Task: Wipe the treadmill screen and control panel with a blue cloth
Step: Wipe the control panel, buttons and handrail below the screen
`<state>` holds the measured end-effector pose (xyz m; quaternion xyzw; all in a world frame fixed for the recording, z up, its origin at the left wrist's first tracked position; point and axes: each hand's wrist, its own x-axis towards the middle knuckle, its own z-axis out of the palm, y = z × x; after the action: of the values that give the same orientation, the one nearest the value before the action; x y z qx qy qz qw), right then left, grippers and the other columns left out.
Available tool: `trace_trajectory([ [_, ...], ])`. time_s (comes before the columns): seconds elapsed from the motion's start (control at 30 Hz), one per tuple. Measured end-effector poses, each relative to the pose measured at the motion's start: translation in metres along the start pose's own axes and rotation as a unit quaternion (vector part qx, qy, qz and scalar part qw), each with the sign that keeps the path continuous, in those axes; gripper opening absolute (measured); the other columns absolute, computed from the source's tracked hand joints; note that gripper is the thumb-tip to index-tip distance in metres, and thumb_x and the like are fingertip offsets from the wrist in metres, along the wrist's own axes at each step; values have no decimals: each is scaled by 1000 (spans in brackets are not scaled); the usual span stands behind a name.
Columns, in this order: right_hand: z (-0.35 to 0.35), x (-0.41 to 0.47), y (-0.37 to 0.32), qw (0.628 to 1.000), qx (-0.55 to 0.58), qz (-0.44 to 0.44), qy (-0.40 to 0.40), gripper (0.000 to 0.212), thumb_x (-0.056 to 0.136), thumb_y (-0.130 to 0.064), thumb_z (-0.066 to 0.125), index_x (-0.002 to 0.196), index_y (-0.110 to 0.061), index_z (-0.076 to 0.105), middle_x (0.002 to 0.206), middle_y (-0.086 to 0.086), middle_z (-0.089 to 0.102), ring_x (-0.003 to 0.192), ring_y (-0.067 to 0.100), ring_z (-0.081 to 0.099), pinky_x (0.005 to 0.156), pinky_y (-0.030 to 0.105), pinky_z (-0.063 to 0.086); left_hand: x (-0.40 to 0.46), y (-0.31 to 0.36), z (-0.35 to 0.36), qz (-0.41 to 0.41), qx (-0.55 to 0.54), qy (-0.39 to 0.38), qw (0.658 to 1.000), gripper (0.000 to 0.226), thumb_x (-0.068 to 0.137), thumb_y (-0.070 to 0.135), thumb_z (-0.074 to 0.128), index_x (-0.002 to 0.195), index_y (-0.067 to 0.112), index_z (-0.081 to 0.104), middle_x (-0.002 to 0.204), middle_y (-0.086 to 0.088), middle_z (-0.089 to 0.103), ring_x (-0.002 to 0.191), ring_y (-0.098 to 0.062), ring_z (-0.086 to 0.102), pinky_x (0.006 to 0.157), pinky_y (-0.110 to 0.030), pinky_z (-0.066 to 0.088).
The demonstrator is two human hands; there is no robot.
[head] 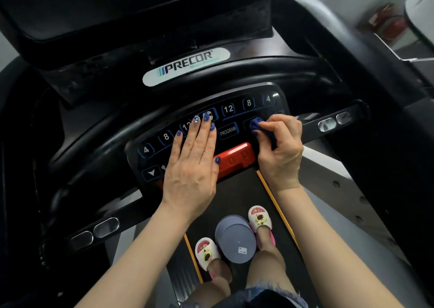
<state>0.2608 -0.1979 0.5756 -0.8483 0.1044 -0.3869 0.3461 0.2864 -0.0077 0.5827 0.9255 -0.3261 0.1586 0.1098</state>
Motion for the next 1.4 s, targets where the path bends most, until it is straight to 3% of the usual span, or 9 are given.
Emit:
trace_trajectory([
  [0.13, -4, 6, 4, 997, -1, -57, -59, 8, 82, 3, 74, 89, 4, 70, 97, 15, 63, 93, 25, 55, 88, 22, 42, -1, 0, 2, 2, 4, 3, 1000, 56, 104, 26, 34, 154, 1, 29, 164, -15, 22, 154, -27, 16, 126, -46, 10],
  [0.3, 7, 24, -6, 999, -1, -33, -29, 6, 82, 1, 74, 87, 3, 70, 96, 14, 63, 91, 24, 54, 85, 20, 42, -1, 1, 3, -1, 11, 7, 1000, 56, 104, 26, 33, 154, 1, 30, 163, -15, 23, 153, -28, 17, 126, -46, 9],
  [0.47, 2, 33, 3, 996, -3, -77, -52, 7, 83, -5, 74, 88, 1, 72, 96, 13, 65, 91, 24, 55, 82, 32, 47, -1, 1, 2, -1, 4, 8, 1000, 56, 104, 25, 33, 154, 1, 30, 163, -15, 23, 153, -28, 19, 125, -47, 11],
  [0.7, 9, 47, -6, 991, 4, -112, -69, 6, 83, -4, 74, 86, 0, 72, 93, 11, 65, 88, 23, 55, 79, 34, 48, -1, 1, 3, -2, 4, 12, 1000, 55, 104, 25, 34, 153, 2, 31, 163, -15, 25, 152, -28, 20, 125, -46, 12],
  [0.8, 14, 48, -13, 994, 3, -95, -50, 5, 83, -4, 75, 85, 0, 71, 92, 10, 64, 88, 23, 54, 80, 27, 46, -1, 1, 2, -5, 1, 14, 1000, 56, 102, 24, 37, 153, 2, 32, 162, -15, 26, 152, -28, 22, 125, -46, 12],
  [0.97, 15, 57, -11, 985, 8, -142, -94, 5, 84, -4, 73, 87, -1, 71, 92, 10, 65, 87, 25, 55, 76, 40, 49, 0, 2, 0, -7, -4, 8, 1000, 56, 102, 23, 38, 153, 1, 32, 162, -15, 26, 152, -28, 22, 125, -46, 12],
  [1.1, 17, 59, -16, 989, 12, -122, -80, 5, 84, -5, 73, 86, -1, 71, 93, 10, 65, 88, 24, 54, 78, 36, 48, 2, 6, -5, -16, -20, 12, 1000, 55, 102, 23, 37, 153, 1, 32, 162, -15, 27, 152, -28, 20, 126, -46, 10],
  [1.4, 19, 72, -13, 972, -2, -197, -128, 4, 84, -8, 71, 85, -5, 71, 93, 7, 65, 88, 24, 54, 77, 39, 45, 24, 13, 1, -37, -12, 6, 999, 56, 104, 24, 35, 153, -1, 30, 163, -16, 23, 154, -28, 15, 126, -47, 8],
])
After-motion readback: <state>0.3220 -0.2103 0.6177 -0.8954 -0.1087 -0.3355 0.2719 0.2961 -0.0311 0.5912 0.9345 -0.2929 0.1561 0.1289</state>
